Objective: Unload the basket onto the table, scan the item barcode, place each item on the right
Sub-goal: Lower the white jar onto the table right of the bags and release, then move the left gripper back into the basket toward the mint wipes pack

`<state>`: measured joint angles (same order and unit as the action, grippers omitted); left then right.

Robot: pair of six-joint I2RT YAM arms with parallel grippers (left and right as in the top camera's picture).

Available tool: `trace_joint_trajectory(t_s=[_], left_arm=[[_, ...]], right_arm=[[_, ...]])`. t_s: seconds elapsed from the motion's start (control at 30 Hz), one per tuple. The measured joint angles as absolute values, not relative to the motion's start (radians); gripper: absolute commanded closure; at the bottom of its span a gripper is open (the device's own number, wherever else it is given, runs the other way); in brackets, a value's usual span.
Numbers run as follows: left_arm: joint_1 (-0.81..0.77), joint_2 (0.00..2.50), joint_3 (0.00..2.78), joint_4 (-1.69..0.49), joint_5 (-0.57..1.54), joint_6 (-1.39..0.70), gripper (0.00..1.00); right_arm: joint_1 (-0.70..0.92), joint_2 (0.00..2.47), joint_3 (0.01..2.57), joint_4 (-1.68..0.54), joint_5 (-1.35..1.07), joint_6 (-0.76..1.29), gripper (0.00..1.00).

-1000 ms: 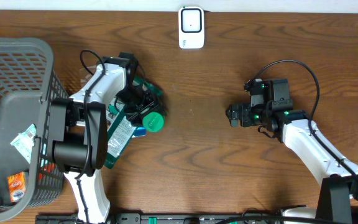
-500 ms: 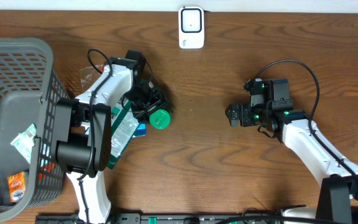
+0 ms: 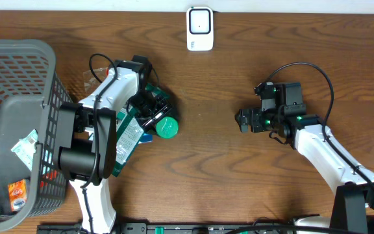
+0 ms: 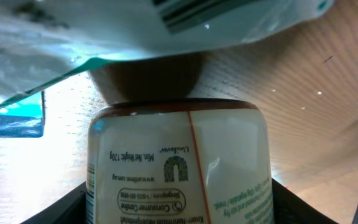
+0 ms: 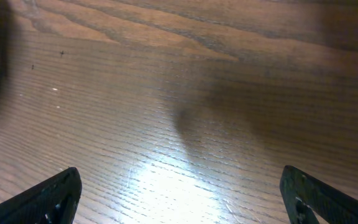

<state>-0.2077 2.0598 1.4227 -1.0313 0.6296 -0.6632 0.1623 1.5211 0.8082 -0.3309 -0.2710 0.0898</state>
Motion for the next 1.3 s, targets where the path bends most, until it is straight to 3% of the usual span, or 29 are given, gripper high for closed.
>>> trace_joint_trajectory(t_s=[0.07, 0.13, 0.37, 1.03, 1.3], left_arm=[[-0.208, 2.060, 1.423, -1.013, 0.629, -0.675, 0.50], [-0.208, 2.060, 1.423, -1.000, 0.629, -0.681, 0.39], [-0.208, 2.060, 1.423, -0.986, 0.630, -0.687, 0.18], [-0.208, 2.060, 1.424, -0.938, 0.627, -0.685, 0.17], [-0.213, 2.045, 1.551, -0.925, 0.453, -0.654, 0.16]], right_arm=[[0.162, 1.521, 0.808, -0.330, -0.274, 0.090, 0.01], [0.162, 1.521, 0.808, -0.330, -0.276, 0.090, 0.01], [0.162, 1.521, 0.808, -0.328, -0.278, 0.090, 0.01], [0.162, 1.521, 0.808, -0.328, -0.281, 0.090, 0.01], [0.162, 1.521, 0.808, -0.328, -0.281, 0.089, 0.01]])
